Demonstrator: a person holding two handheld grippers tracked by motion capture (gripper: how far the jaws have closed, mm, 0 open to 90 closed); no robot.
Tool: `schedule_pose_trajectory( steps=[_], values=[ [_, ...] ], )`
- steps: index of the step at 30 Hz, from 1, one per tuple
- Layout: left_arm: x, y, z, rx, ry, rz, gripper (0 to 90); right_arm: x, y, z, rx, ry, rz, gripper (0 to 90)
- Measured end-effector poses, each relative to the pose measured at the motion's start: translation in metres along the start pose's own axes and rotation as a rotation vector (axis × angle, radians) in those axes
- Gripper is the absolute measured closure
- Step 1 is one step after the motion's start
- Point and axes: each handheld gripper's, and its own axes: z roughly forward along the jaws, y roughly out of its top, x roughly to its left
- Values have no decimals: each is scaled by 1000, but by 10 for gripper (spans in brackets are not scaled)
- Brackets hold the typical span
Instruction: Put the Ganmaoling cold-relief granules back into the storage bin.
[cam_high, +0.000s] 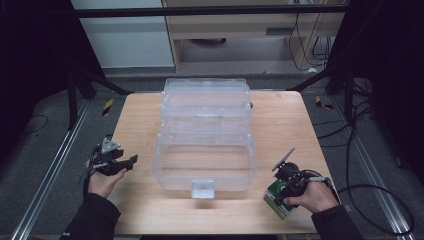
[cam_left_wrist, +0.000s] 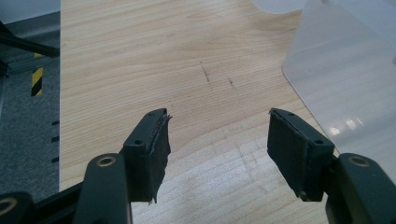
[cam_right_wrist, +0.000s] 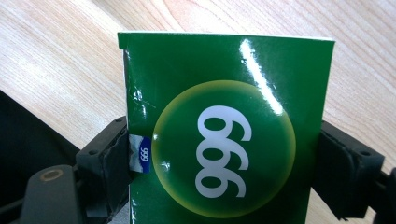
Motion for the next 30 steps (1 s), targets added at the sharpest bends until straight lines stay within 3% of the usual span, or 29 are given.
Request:
schedule_pose_trajectory(
  steps=[7,20,30],
  values=[
    [-1,0,0,1,-1,-2,381,-1,-2,-8,-38,3,-16,175],
    [-1,0,1,6,-3,4,380,-8,-2,-40,-145,-31,-12,175],
    [-1,0,2,8,-8,13,380,-13,2,-58,-185,-60,-17,175]
  ],
)
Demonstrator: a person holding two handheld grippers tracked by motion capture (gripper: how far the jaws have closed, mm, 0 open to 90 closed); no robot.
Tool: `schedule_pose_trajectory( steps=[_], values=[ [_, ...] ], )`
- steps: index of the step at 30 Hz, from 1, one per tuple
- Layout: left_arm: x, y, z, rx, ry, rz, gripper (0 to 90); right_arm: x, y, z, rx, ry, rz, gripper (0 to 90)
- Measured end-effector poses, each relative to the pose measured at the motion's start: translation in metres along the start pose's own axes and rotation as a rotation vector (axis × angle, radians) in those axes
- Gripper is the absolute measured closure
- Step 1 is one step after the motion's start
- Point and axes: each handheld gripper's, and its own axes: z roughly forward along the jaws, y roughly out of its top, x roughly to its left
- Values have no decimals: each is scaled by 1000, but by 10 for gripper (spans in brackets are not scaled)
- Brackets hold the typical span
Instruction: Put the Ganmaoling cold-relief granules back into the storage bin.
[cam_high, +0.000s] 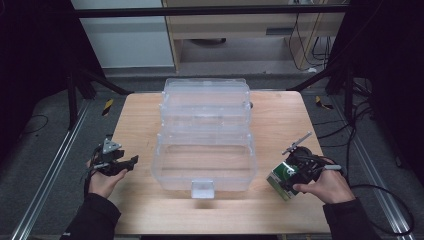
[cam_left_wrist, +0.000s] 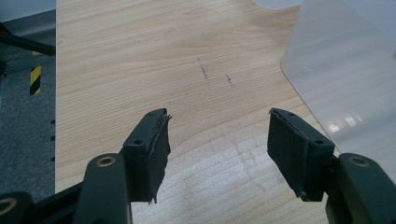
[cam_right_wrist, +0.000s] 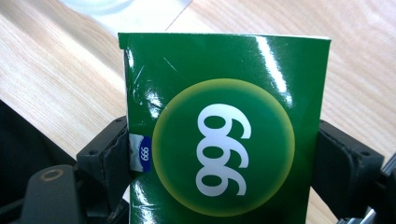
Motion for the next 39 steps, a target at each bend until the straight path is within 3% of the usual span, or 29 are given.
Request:
schedule_pose_trajectory(
  steps=[20,26,39],
  values=[
    [0,0,1,3,0,11,379,-6,28,-39,-83,-44,-54,174],
    [0,0,1,6,-3,21,379,-8,38,-51,-93,-37,-73,174],
    [1,0,2,7,-6,34,379,-5,62,-64,-100,-42,-164,173]
  ],
)
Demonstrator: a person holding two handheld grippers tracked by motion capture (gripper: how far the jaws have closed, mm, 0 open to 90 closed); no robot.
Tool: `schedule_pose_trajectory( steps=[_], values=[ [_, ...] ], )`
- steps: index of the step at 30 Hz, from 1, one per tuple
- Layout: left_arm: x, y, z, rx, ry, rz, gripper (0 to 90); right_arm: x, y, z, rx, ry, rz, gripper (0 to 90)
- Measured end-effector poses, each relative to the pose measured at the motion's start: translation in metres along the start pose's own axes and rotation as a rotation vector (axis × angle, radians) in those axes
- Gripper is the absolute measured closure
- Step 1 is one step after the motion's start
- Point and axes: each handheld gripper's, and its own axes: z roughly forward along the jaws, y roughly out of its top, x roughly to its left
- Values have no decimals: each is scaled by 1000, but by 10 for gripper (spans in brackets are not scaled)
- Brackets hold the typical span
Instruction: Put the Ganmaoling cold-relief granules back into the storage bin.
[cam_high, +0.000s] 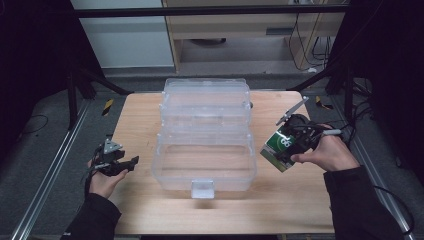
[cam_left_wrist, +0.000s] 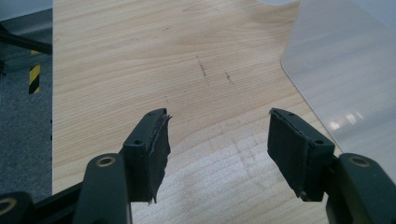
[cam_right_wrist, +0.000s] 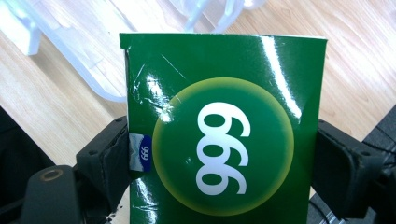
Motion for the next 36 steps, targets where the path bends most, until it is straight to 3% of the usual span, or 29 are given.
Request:
schedule_pose_trajectory(
  steps=[5,10,18,29,36],
  values=[
    [-1,0,0,0,-1,-6,380,1,10,1,-10,7,-65,174],
    [-1,0,1,0,-1,-5,380,3,23,6,6,22,-99,174],
    [0,1,1,2,-5,17,379,6,36,11,-4,73,-165,174],
    [1,1,2,5,-7,27,380,12,55,22,4,155,-300,173],
    [1,1,2,5,-9,37,380,14,65,27,3,185,-344,173]
  ],
)
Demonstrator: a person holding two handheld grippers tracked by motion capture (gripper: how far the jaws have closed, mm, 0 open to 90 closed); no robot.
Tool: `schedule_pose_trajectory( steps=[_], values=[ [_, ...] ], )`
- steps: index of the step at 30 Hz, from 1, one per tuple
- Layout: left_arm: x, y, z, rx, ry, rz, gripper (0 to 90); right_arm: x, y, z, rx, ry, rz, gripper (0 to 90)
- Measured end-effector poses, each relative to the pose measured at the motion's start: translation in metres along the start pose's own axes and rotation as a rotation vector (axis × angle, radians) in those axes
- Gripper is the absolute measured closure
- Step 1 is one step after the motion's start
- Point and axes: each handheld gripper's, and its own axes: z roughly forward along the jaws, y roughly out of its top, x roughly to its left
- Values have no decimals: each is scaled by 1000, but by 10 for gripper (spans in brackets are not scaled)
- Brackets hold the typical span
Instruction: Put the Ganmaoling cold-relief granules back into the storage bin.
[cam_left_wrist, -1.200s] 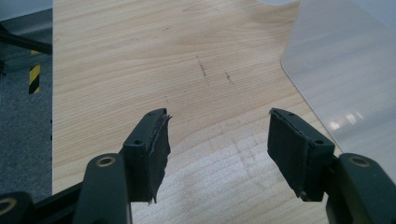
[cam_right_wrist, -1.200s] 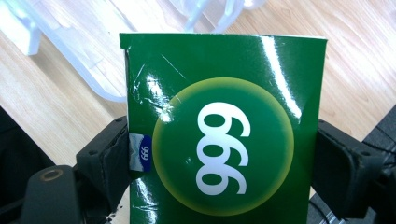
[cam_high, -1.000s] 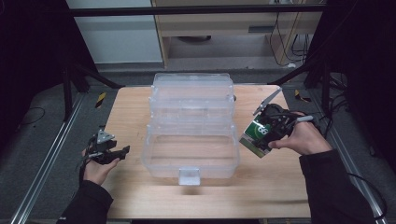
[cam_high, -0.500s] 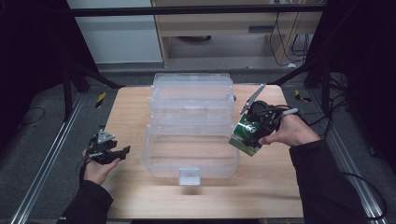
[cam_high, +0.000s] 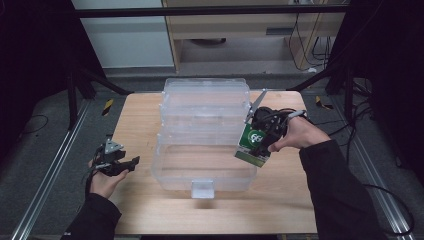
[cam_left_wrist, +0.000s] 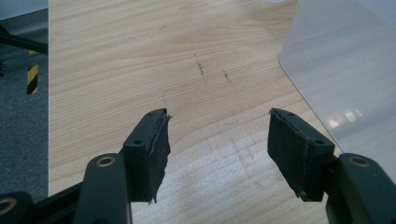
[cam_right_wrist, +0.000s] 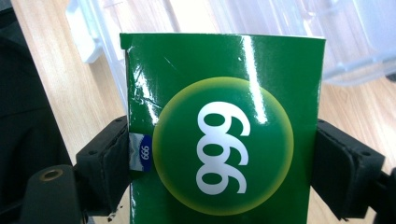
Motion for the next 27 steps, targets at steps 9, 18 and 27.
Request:
schedule_pose_trajectory(
  steps=[9,18,27],
  values=[
    [0,1,1,5,-4,25,379,7,12,8,12,51,-121,172],
    [3,0,2,6,-10,53,379,9,21,27,39,79,-178,172],
    [2,0,4,11,-13,51,379,10,25,40,55,96,-246,172]
  ],
)
